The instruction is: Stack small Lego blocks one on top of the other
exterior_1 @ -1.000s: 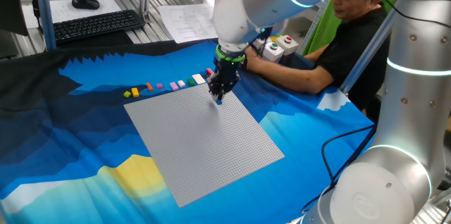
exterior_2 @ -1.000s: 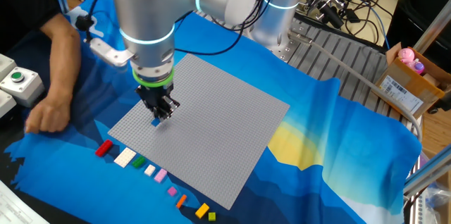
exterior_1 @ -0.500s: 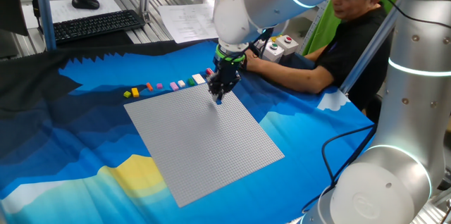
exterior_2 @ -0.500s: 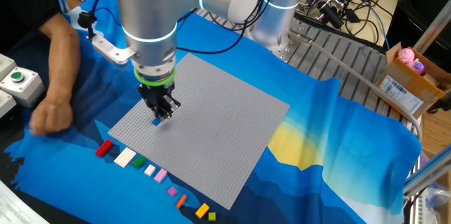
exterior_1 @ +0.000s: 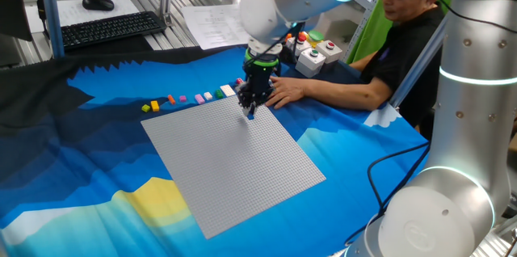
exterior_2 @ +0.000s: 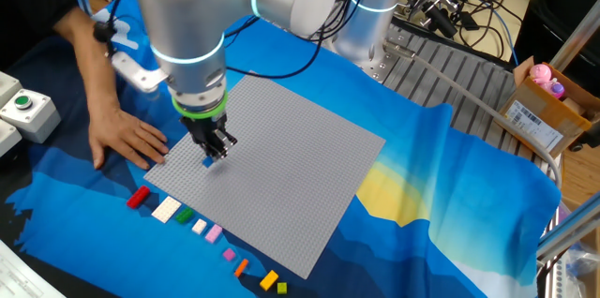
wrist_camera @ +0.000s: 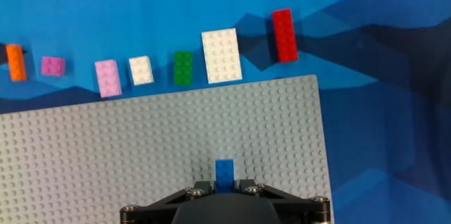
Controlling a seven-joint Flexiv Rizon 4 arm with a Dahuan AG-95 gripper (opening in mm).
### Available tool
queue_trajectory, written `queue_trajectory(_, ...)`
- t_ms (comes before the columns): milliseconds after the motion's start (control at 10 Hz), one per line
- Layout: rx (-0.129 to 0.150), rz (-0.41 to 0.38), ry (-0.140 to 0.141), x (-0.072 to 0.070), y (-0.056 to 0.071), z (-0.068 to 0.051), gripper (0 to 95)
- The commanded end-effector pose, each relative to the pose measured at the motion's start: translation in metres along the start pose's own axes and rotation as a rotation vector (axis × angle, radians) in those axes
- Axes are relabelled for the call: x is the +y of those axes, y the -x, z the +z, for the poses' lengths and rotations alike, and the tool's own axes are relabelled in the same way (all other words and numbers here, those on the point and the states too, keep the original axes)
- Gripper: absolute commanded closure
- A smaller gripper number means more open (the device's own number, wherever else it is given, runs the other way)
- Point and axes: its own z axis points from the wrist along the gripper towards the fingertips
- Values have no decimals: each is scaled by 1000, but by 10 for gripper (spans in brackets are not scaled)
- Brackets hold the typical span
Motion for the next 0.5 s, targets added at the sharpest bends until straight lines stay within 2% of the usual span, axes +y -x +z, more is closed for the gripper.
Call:
queue_trajectory(100,-19,-78,-22,0,-1,0,950)
queue_trajectory(500,-20,-54,-17,2,2,13,950)
